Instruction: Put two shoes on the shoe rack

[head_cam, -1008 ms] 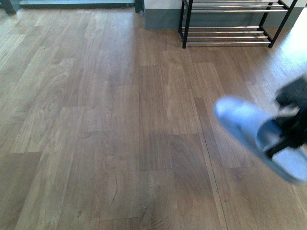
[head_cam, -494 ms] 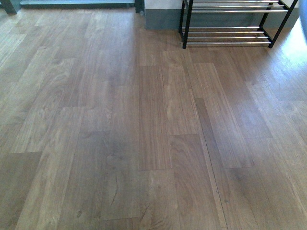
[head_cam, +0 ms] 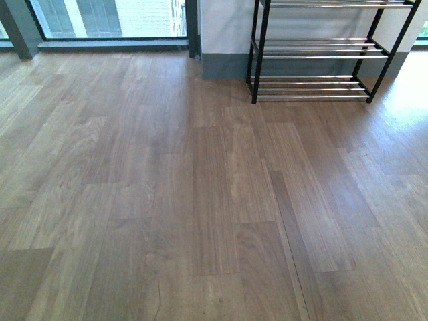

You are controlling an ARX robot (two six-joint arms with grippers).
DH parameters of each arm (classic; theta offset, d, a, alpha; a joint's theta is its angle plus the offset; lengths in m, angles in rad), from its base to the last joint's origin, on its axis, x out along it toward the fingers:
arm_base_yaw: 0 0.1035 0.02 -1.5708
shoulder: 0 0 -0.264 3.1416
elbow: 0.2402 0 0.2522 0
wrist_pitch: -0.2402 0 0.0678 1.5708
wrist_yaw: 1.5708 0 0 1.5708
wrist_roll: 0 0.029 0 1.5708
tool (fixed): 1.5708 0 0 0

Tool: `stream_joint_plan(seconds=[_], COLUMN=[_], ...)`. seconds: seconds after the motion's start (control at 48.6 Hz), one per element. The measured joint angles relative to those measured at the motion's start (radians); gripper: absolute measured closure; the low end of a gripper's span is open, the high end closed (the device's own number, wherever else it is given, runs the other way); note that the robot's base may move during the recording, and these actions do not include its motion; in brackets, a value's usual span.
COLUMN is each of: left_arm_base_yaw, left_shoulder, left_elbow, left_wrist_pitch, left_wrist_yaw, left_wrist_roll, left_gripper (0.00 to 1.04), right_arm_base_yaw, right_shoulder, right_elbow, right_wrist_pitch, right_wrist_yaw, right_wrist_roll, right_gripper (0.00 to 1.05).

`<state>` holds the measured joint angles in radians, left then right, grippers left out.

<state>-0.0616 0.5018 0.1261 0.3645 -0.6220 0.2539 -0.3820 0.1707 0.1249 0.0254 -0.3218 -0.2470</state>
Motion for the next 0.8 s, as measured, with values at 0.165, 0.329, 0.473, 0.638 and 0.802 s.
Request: stream_joint_plan(seconds=[0.165,0.329,0.473,0.638,0.802], left_arm_base_yaw=[0.000,0.000,0.000,0.000,0.000], left_shoulder=[0.000,0.000,0.000,0.000,-0.002], left_elbow=[0.000,0.000,0.000,0.000,0.000], left_wrist_pitch=[0.000,0.000,0.000,0.000,0.000], left_wrist_yaw=[0.000,0.000,0.000,-0.006,-0.004], left_wrist_roll=[0.000,0.000,0.000,0.000,0.000], left_gripper=[1.03,1.03,1.03,1.03,1.03], right_arm_base_yaw=[0.000,0.000,0.000,0.000,0.000], right_shoulder=[-0.002,-0.002,-0.002,-0.005,-0.005], right_elbow=[-0.003,-0.003,-0.003,-0.003,-0.004], right_wrist_pitch=[0.000,0.000,0.000,0.001,0.001], right_wrist_yaw=[0.000,0.000,0.000,-0.006,-0.003], right_wrist_roll=[0.016,0.019,0.019,0.020,0.020], right_gripper=[1.03,1.03,1.03,1.03,1.03])
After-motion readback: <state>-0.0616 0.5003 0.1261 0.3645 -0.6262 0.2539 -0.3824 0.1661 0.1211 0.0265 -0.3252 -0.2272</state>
